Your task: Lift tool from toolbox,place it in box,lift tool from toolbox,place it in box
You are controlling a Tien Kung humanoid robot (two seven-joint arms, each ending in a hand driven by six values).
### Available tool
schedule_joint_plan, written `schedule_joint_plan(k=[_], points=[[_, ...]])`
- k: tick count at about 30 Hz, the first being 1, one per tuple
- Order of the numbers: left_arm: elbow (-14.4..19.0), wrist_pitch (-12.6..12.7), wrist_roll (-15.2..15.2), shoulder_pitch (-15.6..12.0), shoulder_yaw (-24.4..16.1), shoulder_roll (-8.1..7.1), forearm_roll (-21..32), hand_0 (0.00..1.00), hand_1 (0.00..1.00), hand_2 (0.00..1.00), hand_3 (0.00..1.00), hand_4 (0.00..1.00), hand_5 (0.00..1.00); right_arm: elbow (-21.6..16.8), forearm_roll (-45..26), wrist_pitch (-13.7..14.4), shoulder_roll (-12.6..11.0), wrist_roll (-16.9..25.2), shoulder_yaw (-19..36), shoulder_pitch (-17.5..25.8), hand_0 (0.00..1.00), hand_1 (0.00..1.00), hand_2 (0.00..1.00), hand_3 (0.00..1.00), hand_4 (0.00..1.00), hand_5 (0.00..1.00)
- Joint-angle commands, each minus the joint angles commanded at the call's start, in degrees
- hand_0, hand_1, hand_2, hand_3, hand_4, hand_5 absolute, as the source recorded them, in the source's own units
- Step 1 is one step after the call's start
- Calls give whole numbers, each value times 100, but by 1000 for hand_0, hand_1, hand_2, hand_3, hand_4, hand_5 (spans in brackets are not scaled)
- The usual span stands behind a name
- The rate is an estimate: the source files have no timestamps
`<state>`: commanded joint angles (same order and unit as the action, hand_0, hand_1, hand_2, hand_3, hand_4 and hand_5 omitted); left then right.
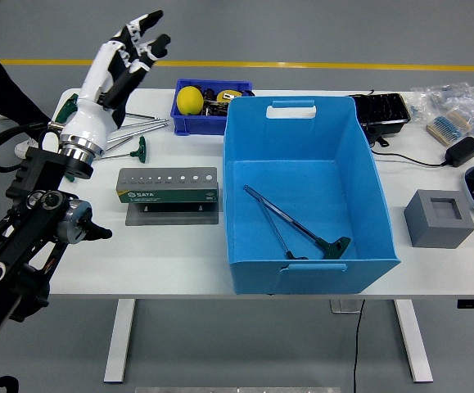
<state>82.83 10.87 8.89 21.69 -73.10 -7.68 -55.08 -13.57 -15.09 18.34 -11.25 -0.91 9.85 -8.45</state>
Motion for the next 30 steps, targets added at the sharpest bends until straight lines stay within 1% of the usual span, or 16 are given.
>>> schedule_joint_plan(k=[1, 3, 5, 6, 7, 10, 11, 14, 16, 24, 25, 30], points=[[60, -39, -12, -125, -162, 55, 126, 727, 739, 894, 804, 918, 712, 1, 5, -2, 4, -1, -1, 4, 678, 640, 715, 562, 792, 723], [192, -117, -24, -432, -508, 147, 191, 727, 739, 894, 804, 918, 712, 4, 33, -2, 11, -8, 0, 11, 678, 640, 715, 562, 792, 723], [328, -167, 13, -789, -795, 186, 191, 727, 739, 894, 804, 918, 712, 6, 21, -8, 13, -5, -18, 23, 678, 640, 715, 562, 792, 723], [363, -176, 32, -906, -855, 182, 204, 725, 737, 890, 804, 914, 737, 7, 4, -11, 12, 0, -27, 29, 678, 639, 712, 562, 792, 723], [412, -194, 75, -1112, -922, 158, 252, 725, 737, 890, 804, 914, 737, 10, -40, -15, 13, 14, -48, 44, 678, 639, 712, 562, 792, 723], [474, -261, 147, -1459, -977, 77, 349, 725, 737, 890, 804, 914, 737, 14, -180, -27, 23, 56, -107, 81, 678, 639, 712, 562, 792, 723], [487, -289, 159, -1524, -985, 57, 351, 725, 737, 890, 804, 914, 737, 14, -193, -29, 27, 59, -112, 87, 678, 639, 712, 562, 792, 723], [529, -324, 167, -1629, -1005, 36, 338, 724, 736, 888, 804, 915, 742, 17, -88, -20, 35, 23, -67, 79, 676, 638, 710, 561, 792, 723], [545, -344, 163, -1651, -1049, 40, 280, 724, 736, 888, 804, 915, 742, 19, -10, -13, 42, -6, -23, 79, 676, 638, 710, 561, 792, 723], [526, -369, 159, -1641, -1221, 14, 244, 722, 736, 887, 803, 907, 736, 17, 23, -11, 49, -28, -4, 88, 674, 638, 713, 561, 791, 724], [522, -374, 156, -1639, -1233, 17, 234, 722, 736, 888, 803, 901, 754, 16, 7, -13, 47, -23, -12, 87, 675, 638, 713, 561, 790, 724], [494, -406, 129, -1600, -1243, 53, 157, 722, 736, 888, 803, 901, 754, 14, -92, -24, 30, 16, -70, 72, 675, 638, 713, 561, 790, 724]])
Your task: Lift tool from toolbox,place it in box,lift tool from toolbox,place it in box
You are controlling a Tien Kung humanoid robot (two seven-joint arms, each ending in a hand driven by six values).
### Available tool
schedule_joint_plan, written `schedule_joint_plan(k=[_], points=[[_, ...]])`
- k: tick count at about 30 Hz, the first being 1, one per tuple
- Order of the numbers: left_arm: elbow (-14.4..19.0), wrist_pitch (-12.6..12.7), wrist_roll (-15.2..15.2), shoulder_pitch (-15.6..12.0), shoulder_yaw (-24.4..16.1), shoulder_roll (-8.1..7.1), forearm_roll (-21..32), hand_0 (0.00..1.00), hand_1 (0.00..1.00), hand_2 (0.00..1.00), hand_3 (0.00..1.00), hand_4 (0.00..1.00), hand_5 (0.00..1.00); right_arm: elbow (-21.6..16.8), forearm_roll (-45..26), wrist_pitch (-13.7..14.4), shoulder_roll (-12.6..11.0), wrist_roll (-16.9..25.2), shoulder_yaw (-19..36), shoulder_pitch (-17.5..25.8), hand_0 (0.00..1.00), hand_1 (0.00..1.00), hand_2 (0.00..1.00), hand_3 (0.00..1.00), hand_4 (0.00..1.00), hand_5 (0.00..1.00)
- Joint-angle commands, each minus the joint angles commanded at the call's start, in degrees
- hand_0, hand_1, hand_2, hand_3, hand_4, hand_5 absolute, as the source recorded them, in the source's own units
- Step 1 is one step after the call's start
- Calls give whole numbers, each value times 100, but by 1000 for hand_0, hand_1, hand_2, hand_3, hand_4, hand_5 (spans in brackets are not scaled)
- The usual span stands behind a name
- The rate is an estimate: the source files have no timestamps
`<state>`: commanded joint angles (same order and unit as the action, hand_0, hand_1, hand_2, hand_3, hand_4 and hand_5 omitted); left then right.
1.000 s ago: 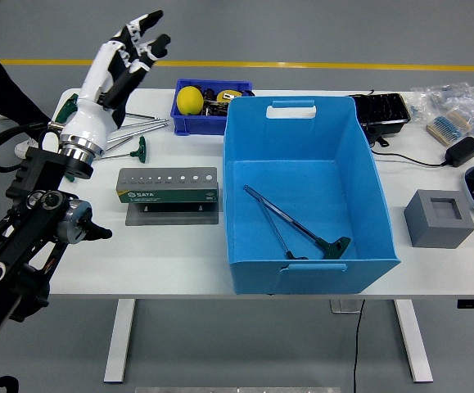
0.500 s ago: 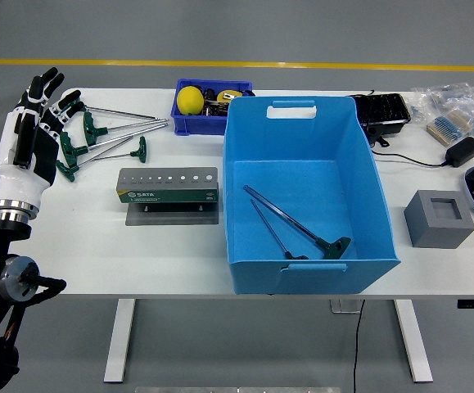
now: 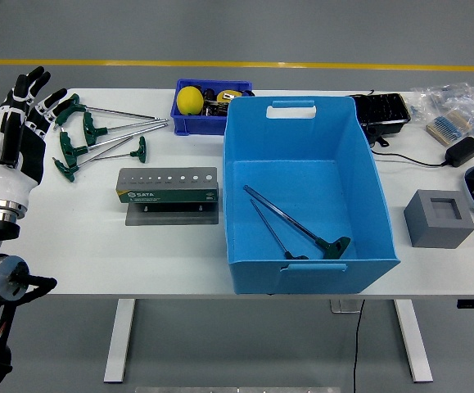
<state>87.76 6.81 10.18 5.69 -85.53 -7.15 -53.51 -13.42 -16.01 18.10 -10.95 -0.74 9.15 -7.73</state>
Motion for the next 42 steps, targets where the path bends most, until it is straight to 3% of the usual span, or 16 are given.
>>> schedule_joint_plan(k=[25, 35, 37, 42], points=[[-59, -50, -82, -70, 158, -38, -48, 725, 738, 889, 804, 890, 784, -3, 176, 27, 17, -66, 109, 58, 675, 637, 711, 561, 789, 725], [-60, -415, -535, -49, 97, -68, -321, 732, 735, 885, 805, 889, 784, -2, 153, 26, 20, -57, 104, 72, 675, 637, 711, 561, 790, 726], [-61, -431, -547, -44, 90, -65, -331, 723, 721, 841, 806, 890, 787, -2, 126, 22, 18, -49, 87, 70, 676, 637, 711, 561, 790, 726], [-62, -431, -600, -34, 36, -57, -453, 723, 721, 841, 806, 890, 787, -1, 68, 13, 18, -37, 55, 65, 676, 637, 711, 561, 790, 726]])
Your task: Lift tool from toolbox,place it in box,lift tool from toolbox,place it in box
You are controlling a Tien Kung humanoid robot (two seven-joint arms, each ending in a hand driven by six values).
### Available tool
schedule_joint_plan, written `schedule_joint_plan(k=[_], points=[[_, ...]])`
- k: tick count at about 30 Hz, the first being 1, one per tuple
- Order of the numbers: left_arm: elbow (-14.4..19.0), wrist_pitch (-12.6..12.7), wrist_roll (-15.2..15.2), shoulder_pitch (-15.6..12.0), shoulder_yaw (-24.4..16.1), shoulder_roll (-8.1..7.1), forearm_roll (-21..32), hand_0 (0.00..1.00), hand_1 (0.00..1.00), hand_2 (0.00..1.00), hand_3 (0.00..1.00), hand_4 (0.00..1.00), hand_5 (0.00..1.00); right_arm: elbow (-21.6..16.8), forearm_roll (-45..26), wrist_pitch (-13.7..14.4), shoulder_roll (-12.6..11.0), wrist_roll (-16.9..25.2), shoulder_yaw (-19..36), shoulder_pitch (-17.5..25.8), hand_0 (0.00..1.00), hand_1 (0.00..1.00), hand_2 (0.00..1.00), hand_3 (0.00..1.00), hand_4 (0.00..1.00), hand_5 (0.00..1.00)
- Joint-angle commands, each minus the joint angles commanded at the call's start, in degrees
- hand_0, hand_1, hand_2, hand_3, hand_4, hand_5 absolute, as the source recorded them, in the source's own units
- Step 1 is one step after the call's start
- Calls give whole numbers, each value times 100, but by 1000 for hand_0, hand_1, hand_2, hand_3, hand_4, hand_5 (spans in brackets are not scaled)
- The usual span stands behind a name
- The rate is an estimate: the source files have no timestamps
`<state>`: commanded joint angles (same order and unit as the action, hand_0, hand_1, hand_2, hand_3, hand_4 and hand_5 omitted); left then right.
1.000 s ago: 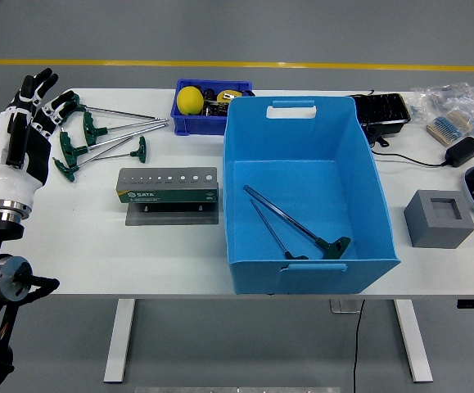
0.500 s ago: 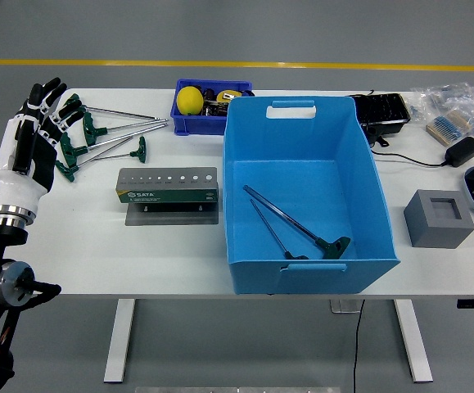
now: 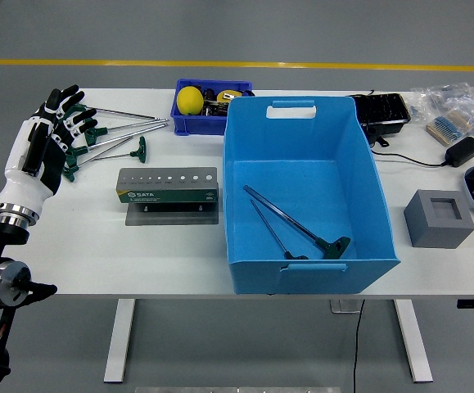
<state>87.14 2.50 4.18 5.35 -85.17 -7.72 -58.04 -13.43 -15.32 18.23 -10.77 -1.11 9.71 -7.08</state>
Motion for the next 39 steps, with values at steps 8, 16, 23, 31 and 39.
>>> schedule_joint_plan(k=[8, 16, 23, 31, 39], points=[[-29, 133, -39, 3, -66, 9, -134, 591, 626, 711, 766, 899, 842, 1, -43, -10, -3, 6, -22, -11, 676, 638, 709, 562, 790, 725], [-19, 232, 65, 17, -98, 21, -112, 540, 516, 613, 738, 902, 875, -1, -21, -12, -6, -1, -18, -25, 676, 638, 710, 560, 789, 722], [-42, 248, 57, 1, -120, 29, -110, 508, 435, 559, 700, 907, 901, -1, -27, -12, -6, 6, -24, -22, 676, 638, 710, 560, 789, 721], [-33, 271, 69, -27, -200, 26, -113, 513, 475, 599, 702, 915, 932, 2, 55, 2, -9, -13, 13, -68, 676, 637, 713, 561, 788, 722], [-29, 232, 14, 34, -248, -4, -153, 520, 490, 611, 704, 919, 954, 7, -6, -4, -28, 18, -20, -106, 676, 638, 714, 561, 788, 721]])
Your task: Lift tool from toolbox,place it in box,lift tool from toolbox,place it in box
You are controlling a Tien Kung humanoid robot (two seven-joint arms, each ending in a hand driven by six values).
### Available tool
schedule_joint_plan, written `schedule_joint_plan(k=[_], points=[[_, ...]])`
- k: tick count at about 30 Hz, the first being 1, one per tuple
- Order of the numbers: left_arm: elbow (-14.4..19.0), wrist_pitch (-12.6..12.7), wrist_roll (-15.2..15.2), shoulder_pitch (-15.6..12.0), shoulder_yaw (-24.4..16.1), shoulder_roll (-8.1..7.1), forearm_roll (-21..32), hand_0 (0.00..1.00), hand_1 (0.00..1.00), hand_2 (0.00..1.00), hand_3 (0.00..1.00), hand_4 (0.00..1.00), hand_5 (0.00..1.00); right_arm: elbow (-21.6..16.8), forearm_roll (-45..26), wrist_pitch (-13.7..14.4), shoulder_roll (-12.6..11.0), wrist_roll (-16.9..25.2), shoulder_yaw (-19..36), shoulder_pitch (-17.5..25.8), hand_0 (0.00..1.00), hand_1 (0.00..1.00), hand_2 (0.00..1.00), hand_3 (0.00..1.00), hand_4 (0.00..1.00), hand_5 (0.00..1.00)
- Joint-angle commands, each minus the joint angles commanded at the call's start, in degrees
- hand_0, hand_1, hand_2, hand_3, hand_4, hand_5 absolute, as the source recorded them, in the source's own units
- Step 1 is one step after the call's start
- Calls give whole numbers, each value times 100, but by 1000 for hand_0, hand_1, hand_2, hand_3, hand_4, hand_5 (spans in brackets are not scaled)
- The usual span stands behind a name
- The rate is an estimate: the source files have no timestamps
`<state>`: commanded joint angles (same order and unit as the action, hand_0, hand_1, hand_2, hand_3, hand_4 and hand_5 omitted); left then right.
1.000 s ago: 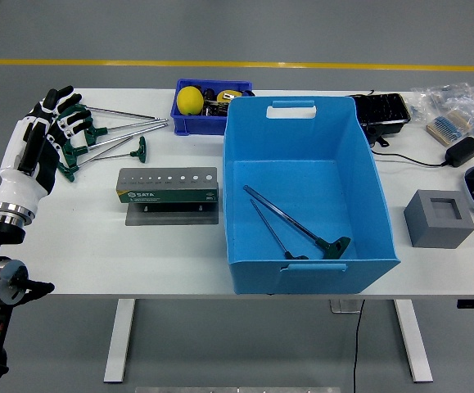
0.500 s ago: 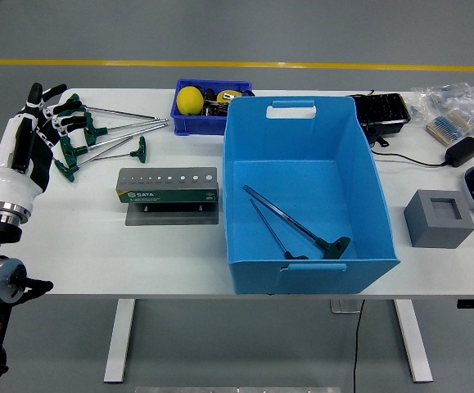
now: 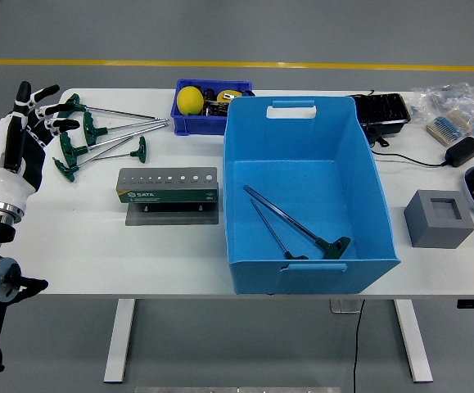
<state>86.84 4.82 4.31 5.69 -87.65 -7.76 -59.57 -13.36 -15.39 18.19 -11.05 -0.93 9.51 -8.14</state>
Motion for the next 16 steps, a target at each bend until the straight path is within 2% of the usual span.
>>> schedule_joint_plan(k=[3, 4, 16], points=[[0, -13, -17, 21, 0, 4, -30, 520, 490, 611, 704, 919, 954, -1, 24, -7, -13, 1, -1, -9, 676, 638, 714, 561, 788, 721], [-1, -16, -21, 20, -1, 4, -33, 522, 494, 613, 707, 922, 998, -1, 23, -8, -16, 3, -2, -10, 674, 637, 713, 561, 789, 720], [-33, -46, -61, 18, -39, 31, -145, 524, 501, 617, 708, 919, 998, -7, 180, 2, -43, -31, 63, -9, 675, 636, 711, 560, 789, 720]])
